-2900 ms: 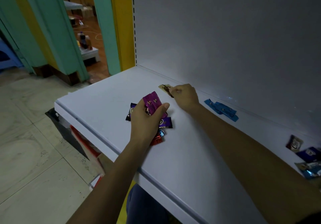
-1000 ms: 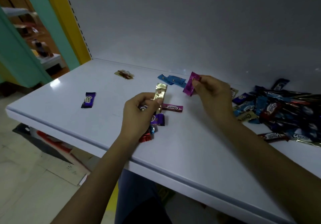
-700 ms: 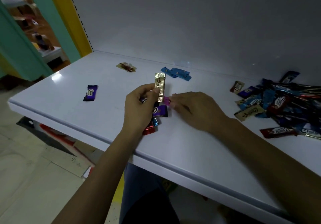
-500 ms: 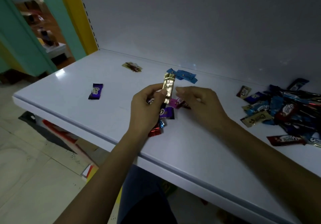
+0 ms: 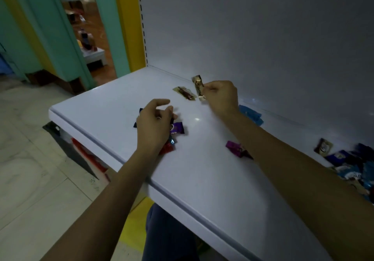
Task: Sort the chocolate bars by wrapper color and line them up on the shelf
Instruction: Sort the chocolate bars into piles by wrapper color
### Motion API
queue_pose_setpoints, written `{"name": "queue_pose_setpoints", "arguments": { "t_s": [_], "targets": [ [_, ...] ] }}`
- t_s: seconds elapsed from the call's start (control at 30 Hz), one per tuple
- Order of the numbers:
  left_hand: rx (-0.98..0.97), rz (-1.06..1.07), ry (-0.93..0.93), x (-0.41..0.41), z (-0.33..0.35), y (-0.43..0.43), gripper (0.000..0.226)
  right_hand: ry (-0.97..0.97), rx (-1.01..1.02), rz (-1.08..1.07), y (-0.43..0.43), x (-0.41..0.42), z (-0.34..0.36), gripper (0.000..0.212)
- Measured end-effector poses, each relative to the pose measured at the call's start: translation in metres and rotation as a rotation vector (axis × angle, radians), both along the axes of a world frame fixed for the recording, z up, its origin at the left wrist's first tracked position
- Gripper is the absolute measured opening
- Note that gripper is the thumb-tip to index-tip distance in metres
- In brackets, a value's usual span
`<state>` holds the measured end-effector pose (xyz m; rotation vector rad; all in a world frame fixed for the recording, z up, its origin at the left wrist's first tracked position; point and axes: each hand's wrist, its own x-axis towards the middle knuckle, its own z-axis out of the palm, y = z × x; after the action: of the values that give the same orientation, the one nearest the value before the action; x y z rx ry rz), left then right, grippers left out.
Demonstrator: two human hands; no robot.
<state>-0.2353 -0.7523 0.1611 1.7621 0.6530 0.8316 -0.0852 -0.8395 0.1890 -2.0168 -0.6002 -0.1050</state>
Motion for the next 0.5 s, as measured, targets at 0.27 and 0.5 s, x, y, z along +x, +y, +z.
{"name": "queue_pose_setpoints", "arguments": {
  "t_s": [0.27, 0.5],
  "targets": [
    [-0.028, 0.027, -0.037, 0.006, -0.004, 0.002, 0.011, -0.323, -0.477, 0.041, 0.062, 0.031, -0.015, 0.024],
    [-0.035, 0.042, -0.050, 0.007, -0.004, 0.003, 0.014, -0.200, -0.500, 0.174, 0.057, 0.027, -0.008, 0.030]
  ]
}}
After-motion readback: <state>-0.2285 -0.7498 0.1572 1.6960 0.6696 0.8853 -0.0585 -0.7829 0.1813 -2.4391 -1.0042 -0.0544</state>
